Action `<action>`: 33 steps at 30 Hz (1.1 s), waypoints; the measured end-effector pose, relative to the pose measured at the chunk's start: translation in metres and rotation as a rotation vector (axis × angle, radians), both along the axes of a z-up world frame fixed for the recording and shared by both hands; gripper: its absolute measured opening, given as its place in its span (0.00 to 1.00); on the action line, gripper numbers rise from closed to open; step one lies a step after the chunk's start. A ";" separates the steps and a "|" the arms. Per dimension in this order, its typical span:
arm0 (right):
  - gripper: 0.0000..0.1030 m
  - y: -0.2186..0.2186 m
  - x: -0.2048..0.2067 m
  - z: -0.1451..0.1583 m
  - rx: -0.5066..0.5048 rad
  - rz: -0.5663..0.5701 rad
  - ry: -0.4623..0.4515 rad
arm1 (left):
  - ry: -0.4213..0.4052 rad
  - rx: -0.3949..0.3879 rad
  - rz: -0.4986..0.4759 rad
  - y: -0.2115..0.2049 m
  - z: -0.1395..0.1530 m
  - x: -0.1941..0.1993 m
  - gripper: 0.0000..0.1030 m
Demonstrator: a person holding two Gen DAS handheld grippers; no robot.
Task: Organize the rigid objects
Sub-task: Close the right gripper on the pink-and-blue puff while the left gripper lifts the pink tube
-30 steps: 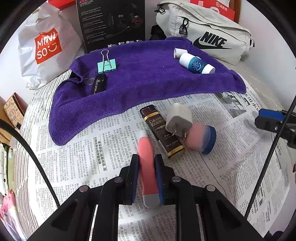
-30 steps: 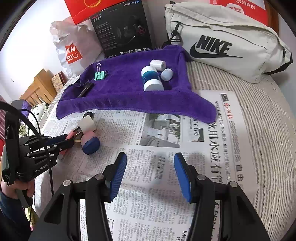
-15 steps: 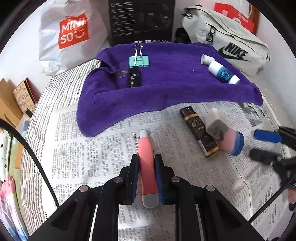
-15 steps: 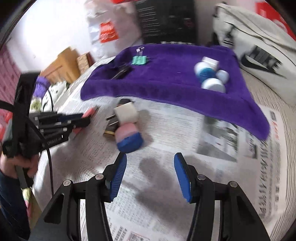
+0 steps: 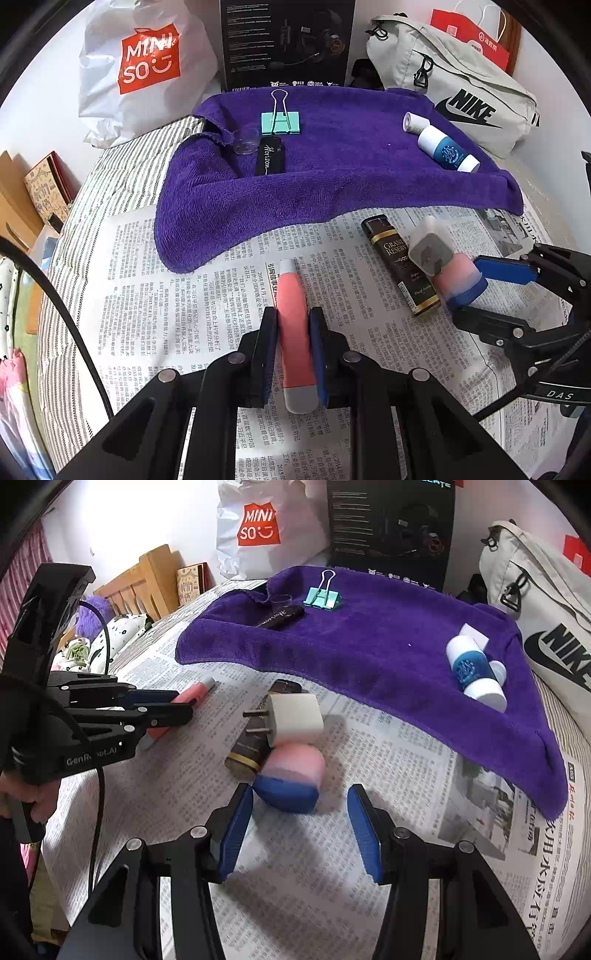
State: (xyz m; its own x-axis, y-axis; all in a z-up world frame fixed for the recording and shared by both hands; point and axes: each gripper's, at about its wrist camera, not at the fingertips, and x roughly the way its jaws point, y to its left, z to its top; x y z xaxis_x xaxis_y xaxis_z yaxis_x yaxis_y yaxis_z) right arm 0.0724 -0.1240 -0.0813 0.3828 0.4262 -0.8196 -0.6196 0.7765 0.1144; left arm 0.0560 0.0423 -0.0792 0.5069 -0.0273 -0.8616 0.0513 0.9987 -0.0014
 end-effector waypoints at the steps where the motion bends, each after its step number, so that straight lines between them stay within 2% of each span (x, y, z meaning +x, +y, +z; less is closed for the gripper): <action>1: 0.51 0.002 0.001 0.000 0.002 -0.002 0.000 | 0.001 -0.005 0.000 0.001 0.000 0.000 0.17; 7: 0.51 0.011 0.001 -0.001 -0.009 -0.017 -0.002 | -0.004 -0.012 -0.004 0.001 0.000 0.000 0.17; 9: 0.45 0.012 0.000 -0.002 -0.026 -0.027 -0.017 | -0.006 -0.018 -0.003 0.002 0.000 0.000 0.17; 10: 0.39 0.011 0.001 -0.001 -0.037 -0.033 -0.020 | -0.008 -0.017 -0.005 0.002 0.000 -0.001 0.17; 16: 0.39 -0.005 0.008 0.001 -0.060 -0.109 0.004 | -0.010 -0.016 -0.005 0.002 0.001 -0.001 0.17; 22: 0.42 0.001 0.005 -0.001 -0.086 -0.143 -0.021 | -0.008 -0.014 -0.003 0.003 0.001 -0.001 0.17; 27: 0.39 -0.001 0.005 -0.001 -0.072 -0.153 -0.035 | -0.011 -0.023 -0.001 0.002 0.001 -0.001 0.17; 33: 0.38 -0.021 0.009 0.008 -0.028 -0.165 0.004 | -0.009 -0.044 0.004 0.004 0.001 -0.001 0.17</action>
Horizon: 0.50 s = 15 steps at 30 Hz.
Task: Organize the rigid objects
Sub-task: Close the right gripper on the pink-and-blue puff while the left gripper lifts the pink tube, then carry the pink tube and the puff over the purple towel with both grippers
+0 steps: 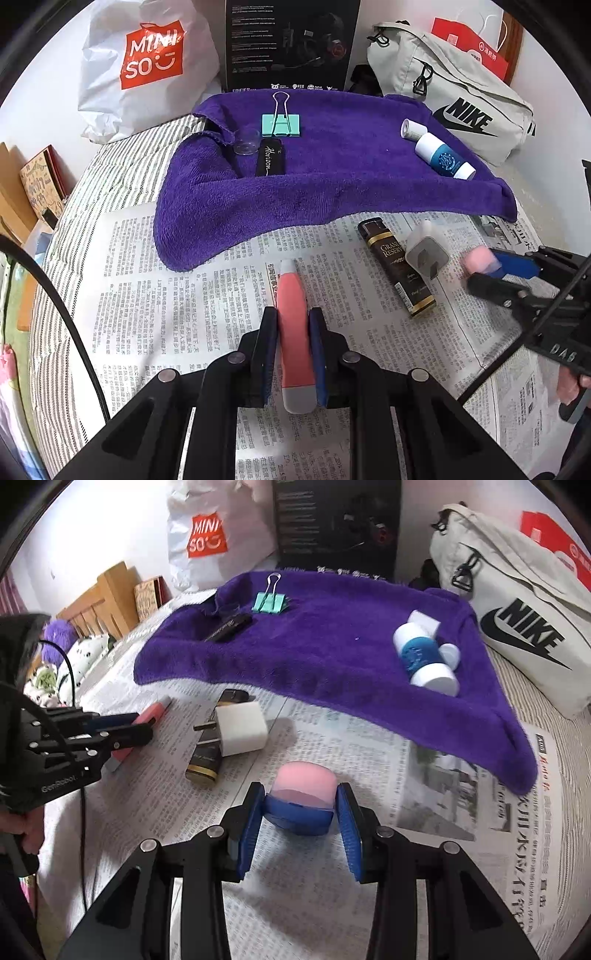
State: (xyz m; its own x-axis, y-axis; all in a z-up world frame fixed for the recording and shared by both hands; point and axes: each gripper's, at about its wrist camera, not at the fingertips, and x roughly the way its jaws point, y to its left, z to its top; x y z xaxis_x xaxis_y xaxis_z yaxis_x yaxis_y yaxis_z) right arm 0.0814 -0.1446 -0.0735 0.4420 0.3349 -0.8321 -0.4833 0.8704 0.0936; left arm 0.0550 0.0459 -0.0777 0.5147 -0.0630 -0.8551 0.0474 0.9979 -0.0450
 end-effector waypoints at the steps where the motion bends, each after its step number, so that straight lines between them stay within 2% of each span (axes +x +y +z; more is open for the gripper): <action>1: 0.38 -0.003 0.000 0.001 0.000 -0.002 0.006 | 0.001 -0.003 -0.001 0.001 0.000 -0.001 0.17; 6: 0.38 -0.020 0.004 0.009 0.003 -0.032 0.015 | 0.000 -0.026 -0.003 0.002 0.003 -0.004 0.17; 11: 0.38 -0.031 0.003 0.012 0.002 -0.053 0.011 | 0.004 0.033 -0.014 -0.006 -0.003 -0.004 0.17; 15: 0.38 -0.036 0.003 0.012 0.015 -0.061 0.019 | 0.014 0.015 -0.001 -0.004 -0.002 -0.002 0.16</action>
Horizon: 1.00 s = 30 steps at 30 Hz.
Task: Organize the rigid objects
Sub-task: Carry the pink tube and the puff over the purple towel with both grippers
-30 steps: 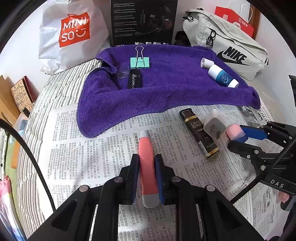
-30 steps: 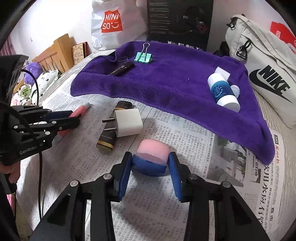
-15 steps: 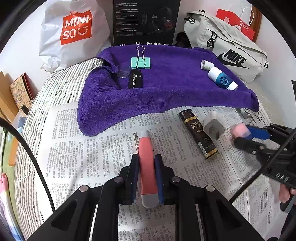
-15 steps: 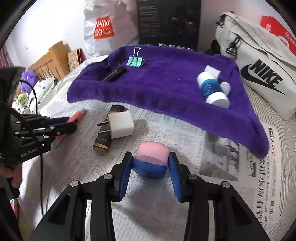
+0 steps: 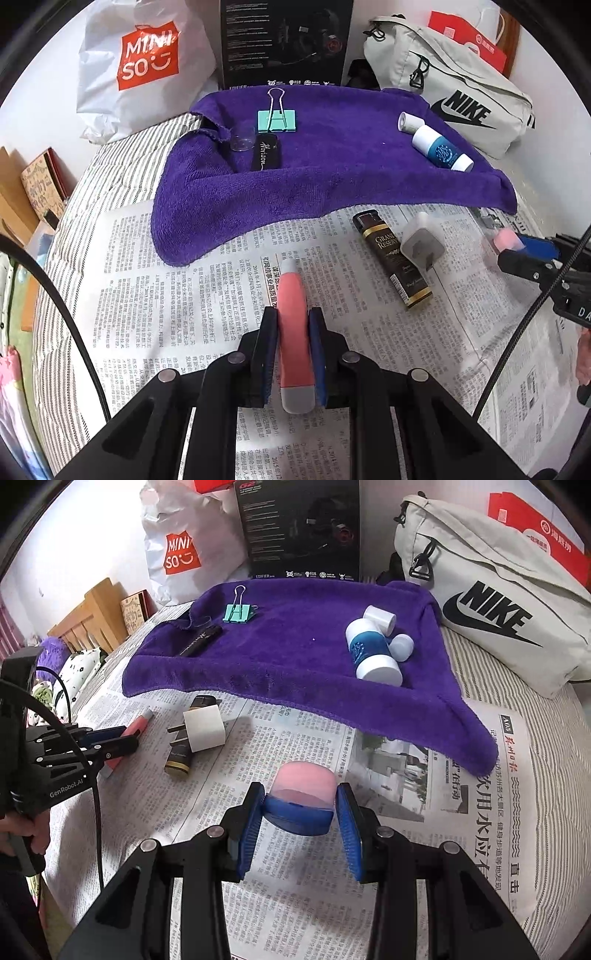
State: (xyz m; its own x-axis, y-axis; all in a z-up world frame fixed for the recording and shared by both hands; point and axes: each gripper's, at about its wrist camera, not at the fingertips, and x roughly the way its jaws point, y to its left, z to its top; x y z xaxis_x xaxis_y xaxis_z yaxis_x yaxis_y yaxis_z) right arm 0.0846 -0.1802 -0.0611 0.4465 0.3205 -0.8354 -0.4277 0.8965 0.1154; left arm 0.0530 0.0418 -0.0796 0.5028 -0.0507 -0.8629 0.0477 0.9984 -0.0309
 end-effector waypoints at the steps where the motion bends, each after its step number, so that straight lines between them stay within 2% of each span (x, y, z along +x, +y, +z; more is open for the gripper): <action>1: 0.38 -0.001 0.000 0.001 0.002 -0.001 0.000 | 0.000 -0.010 0.007 0.001 0.001 0.000 0.16; 12: 0.38 -0.004 0.011 0.022 0.038 0.017 -0.014 | -0.018 -0.039 0.007 0.002 0.023 0.000 0.16; 30: 0.39 -0.001 0.048 0.045 0.052 -0.005 -0.022 | -0.069 -0.052 -0.029 -0.005 0.062 0.034 0.16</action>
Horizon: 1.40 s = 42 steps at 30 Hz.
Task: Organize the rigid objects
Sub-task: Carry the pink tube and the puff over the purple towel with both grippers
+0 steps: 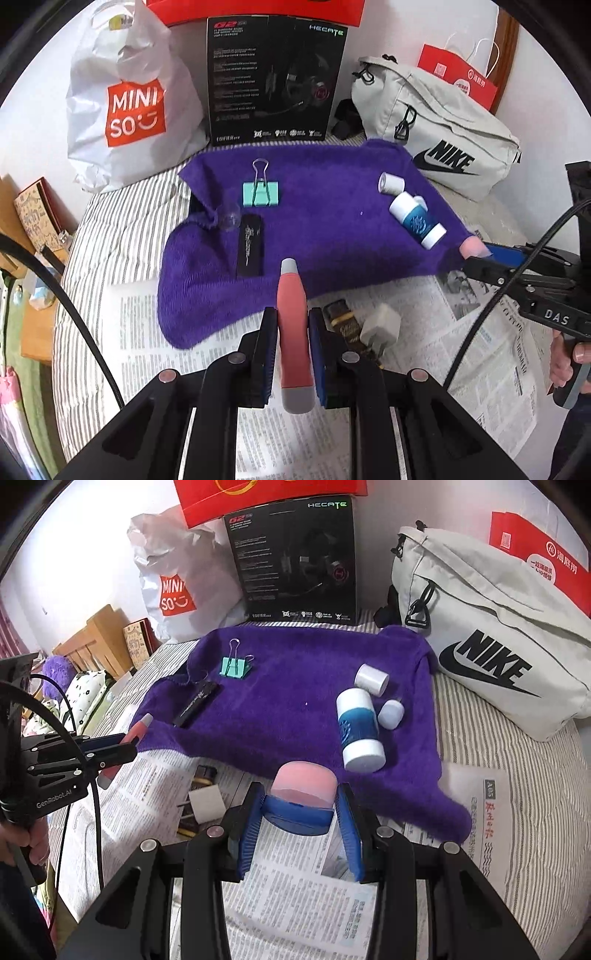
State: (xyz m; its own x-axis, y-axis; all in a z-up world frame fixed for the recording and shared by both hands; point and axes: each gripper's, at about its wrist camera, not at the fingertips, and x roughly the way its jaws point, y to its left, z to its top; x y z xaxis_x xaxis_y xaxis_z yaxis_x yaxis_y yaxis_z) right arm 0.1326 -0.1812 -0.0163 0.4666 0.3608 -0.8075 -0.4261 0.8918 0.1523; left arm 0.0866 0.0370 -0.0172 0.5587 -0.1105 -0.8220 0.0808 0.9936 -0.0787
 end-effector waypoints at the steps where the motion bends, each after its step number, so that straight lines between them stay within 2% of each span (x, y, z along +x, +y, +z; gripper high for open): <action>1: 0.39 0.000 0.001 0.001 0.000 -0.003 -0.001 | -0.002 -0.003 0.000 0.000 0.001 0.002 0.16; 23: 0.39 0.016 0.043 -0.004 -0.009 -0.006 0.021 | 0.022 -0.037 -0.005 0.013 -0.006 0.047 0.16; 34: 0.39 0.029 0.075 -0.026 0.000 0.007 0.088 | 0.072 -0.051 -0.019 0.010 -0.028 0.089 0.16; 42: 0.38 0.041 0.091 -0.042 -0.035 0.044 0.114 | 0.098 -0.069 -0.034 0.006 -0.040 0.112 0.16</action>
